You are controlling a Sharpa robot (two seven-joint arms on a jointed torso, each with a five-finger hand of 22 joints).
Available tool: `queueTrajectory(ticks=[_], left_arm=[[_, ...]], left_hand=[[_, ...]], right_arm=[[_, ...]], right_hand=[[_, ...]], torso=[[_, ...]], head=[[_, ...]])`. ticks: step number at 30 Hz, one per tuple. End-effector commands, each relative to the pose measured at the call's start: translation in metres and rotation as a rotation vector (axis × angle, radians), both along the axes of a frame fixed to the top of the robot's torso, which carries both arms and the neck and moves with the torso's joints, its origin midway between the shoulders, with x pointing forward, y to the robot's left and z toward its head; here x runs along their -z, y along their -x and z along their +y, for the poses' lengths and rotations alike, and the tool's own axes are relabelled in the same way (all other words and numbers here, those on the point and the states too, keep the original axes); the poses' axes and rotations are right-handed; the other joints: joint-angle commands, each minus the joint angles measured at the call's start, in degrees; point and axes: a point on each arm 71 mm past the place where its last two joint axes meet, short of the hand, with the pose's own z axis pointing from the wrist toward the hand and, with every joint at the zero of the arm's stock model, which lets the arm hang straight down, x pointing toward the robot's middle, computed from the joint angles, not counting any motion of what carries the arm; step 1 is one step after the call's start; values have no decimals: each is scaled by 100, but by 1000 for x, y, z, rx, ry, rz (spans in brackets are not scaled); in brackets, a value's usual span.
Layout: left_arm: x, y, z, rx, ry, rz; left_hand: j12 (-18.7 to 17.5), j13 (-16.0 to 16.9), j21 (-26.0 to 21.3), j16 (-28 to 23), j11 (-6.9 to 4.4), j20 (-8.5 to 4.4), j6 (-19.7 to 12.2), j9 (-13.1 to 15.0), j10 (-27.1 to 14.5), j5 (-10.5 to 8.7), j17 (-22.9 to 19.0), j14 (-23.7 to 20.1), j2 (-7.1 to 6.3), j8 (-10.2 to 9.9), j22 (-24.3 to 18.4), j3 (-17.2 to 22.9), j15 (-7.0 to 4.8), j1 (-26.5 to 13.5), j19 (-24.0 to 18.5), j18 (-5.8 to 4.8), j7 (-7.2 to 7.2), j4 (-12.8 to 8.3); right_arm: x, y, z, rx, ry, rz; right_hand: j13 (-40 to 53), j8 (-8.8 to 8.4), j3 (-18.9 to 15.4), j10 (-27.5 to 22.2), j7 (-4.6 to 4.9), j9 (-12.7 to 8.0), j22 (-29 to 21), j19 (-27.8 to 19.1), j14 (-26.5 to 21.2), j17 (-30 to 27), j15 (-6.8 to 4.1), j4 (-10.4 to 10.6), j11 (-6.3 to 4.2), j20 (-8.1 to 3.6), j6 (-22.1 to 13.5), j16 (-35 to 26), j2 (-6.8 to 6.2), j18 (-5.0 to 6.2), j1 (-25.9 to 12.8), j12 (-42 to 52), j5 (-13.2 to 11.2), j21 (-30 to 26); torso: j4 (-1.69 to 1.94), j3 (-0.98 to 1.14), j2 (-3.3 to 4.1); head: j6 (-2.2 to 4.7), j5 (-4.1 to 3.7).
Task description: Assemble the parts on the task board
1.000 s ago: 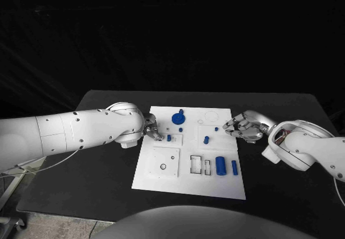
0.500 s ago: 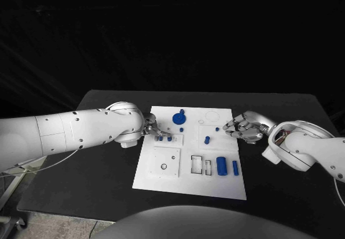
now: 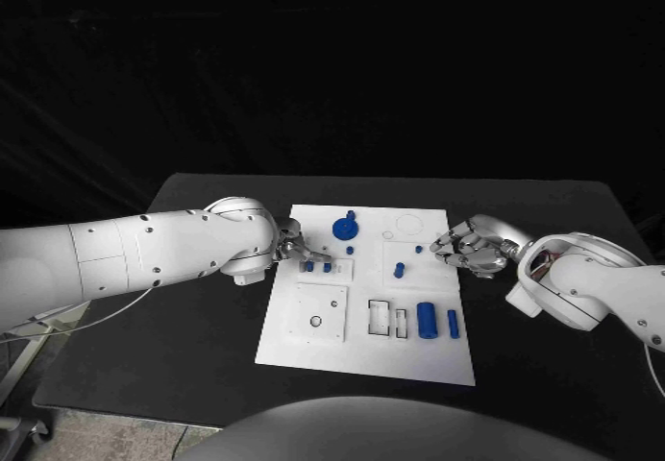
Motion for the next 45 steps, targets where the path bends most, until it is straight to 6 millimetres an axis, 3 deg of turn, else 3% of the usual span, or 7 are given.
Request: queueTrajectory(ticks=[1,15,25,28,30,34,45], left_arm=[[-2,-1,-2,-6,40,-37],[-72,-30,-23,51,223,-415],[-86,-34,-41,334,94,-687],[-82,-31,-50,484,23,-788],[-78,-29,-55,562,-9,-827],[-67,-24,-66,693,-52,-863],[-48,-23,-69,743,-61,-752]], left_hand=[[6,1379,-6,4,21,23,47,25,485,111,1448,558,81,45,931,-76,6,53,34,30,-6,-2],[-118,1216,-58,-79,24,12,-193,100,326,669,1308,454,100,121,972,-400,7,974,23,33,2,-38],[-817,396,-367,-156,208,158,-942,67,-593,34,1167,295,-43,35,950,-293,181,2334,-271,96,238,-197],[-1796,-523,-544,-676,211,203,-1162,59,-1776,145,362,-500,-82,68,902,-64,172,2907,-441,132,210,-404],[-4191,-2426,-609,-1291,329,262,-1332,-8,-4017,186,-416,-1200,-175,71,886,154,307,3214,-501,137,167,-396],[-5851,-3865,-439,-2969,171,317,-1536,-846,-4398,355,-2253,-1986,-535,-561,946,614,155,3545,-317,102,-59,-259],[-6277,-4686,-363,-2805,394,297,-1583,-2574,-5156,417,-2421,-1547,-842,-1512,987,940,299,3279,-152,74,-403,-311]], right_arm=[[1,0,0,-3,3,10],[1,-1,2,-5,2,8],[-2,-1,3,-2,-32,-27],[-3,-1,3,-2,-37,-30],[-3,-1,3,-3,-39,-31],[-3,-1,5,-7,-45,-34],[-7,0,5,-9,-67,-71]], right_hand=[[401,24,38,-24,6,7,421,-44,207,414,41,5,21,15,52,-17,11,41,43,-33,33,-33],[373,32,48,-53,9,10,415,-54,196,387,47,-6,26,20,69,-48,8,45,43,-59,44,-67],[372,55,125,-48,17,18,436,-46,200,403,63,-78,41,37,126,-29,5,42,61,-60,158,-53],[371,54,134,-49,19,17,437,-47,199,401,64,-86,43,39,126,-30,2,43,61,-61,178,-59],[371,54,134,-49,19,17,437,-47,199,401,64,-86,43,39,126,-30,2,43,61,-61,178,-59],[369,54,143,-51,20,17,439,-47,198,398,65,-92,44,40,129,-34,3,43,61,-63,194,-59],[376,57,164,-42,22,17,451,-38,204,413,66,-112,46,43,139,-16,-6,40,61,-56,232,-37]], torso=[[-1,-2,-1],[-2,2,-8],[-4,0,-1],[-3,-2,4],[-5,-1,2],[-11,-8,8],[-13,-5,1]], head=[[1,-10],[1,30],[1,39],[1,33],[1,28],[1,34],[1,57]])
